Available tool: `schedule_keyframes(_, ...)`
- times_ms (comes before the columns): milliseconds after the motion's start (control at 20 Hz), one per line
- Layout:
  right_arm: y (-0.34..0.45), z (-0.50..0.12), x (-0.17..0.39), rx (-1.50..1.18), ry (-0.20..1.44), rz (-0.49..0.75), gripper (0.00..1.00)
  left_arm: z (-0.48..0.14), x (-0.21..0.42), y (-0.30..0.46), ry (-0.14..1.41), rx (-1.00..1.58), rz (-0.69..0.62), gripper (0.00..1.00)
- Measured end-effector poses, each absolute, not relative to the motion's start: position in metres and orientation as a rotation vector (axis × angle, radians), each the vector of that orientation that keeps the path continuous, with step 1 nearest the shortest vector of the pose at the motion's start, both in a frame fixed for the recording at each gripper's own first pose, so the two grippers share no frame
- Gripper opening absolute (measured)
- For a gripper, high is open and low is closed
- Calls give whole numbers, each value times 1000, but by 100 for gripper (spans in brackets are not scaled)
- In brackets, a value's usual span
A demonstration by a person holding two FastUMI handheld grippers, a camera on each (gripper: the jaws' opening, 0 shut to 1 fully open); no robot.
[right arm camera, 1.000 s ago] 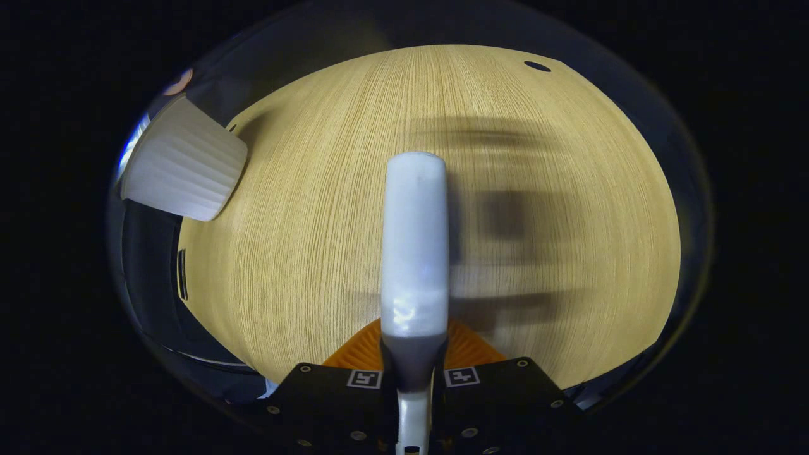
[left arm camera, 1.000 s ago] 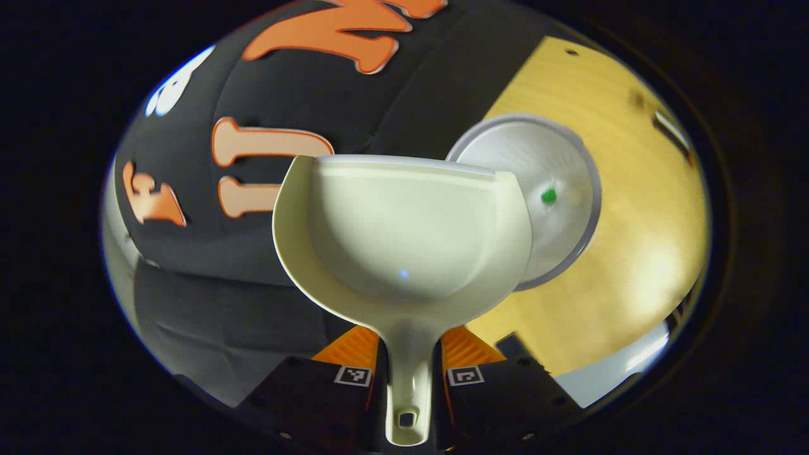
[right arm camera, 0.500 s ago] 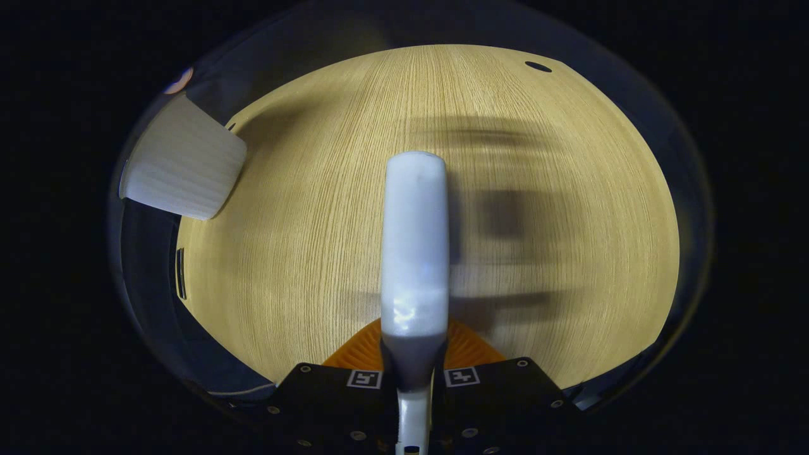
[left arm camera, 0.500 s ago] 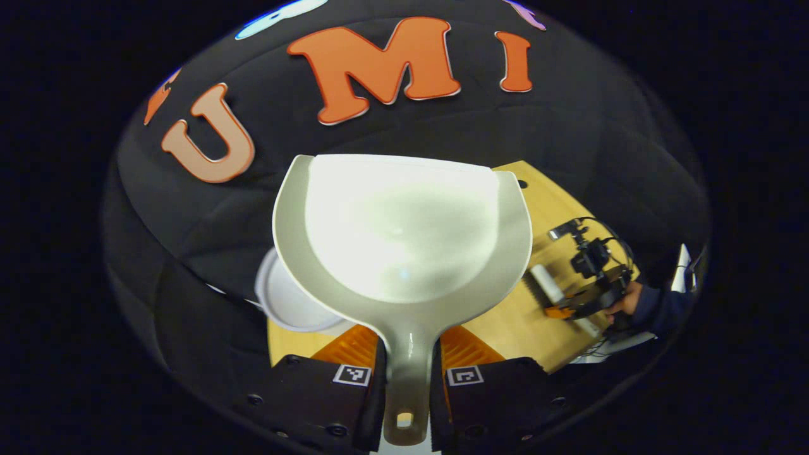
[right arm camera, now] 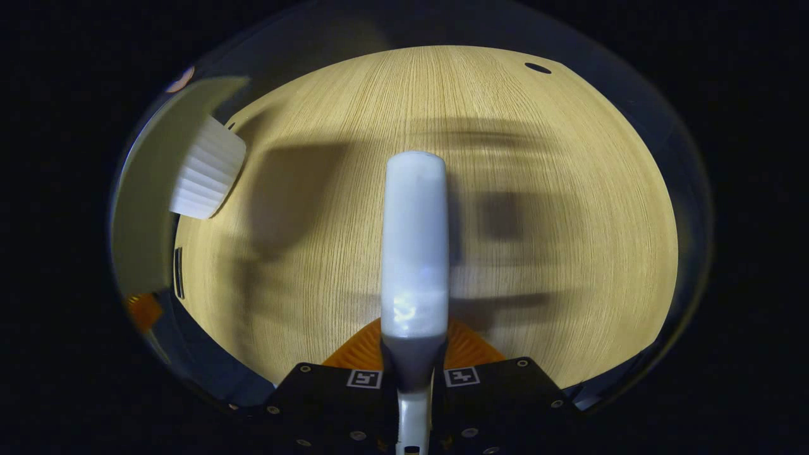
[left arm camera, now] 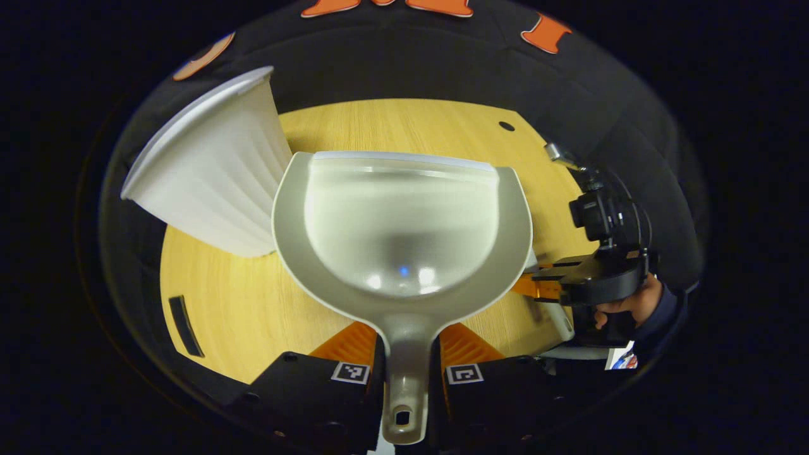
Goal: Pick up the small broom and dustpan from the desktop, sweep the trash into the dustpan with the broom, and then empty the trash into the garbage bin.
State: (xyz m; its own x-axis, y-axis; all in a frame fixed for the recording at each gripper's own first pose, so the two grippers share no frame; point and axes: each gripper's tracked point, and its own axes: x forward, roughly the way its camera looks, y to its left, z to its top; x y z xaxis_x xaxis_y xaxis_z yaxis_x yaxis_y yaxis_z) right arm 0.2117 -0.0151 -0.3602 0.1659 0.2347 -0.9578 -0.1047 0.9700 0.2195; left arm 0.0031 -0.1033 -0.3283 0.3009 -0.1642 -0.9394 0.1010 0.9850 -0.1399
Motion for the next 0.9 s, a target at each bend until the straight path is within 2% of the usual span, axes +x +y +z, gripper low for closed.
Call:
schedule_keyframes(250,-16,-359,212,92,1372,216,21,-388,0,-127,1349,-123,-69,30)
schedule_keyframes(550,-14,-357,212,107,1383,166,21,-430,-5,-130,1397,-128,-34,30)
schedule_keyframes(800,-11,-357,211,100,1383,150,23,-437,-4,-140,1413,-147,-38,30)
schedule_keyframes(900,-11,-357,211,101,1376,158,27,-439,-4,-140,1403,-161,-26,33)
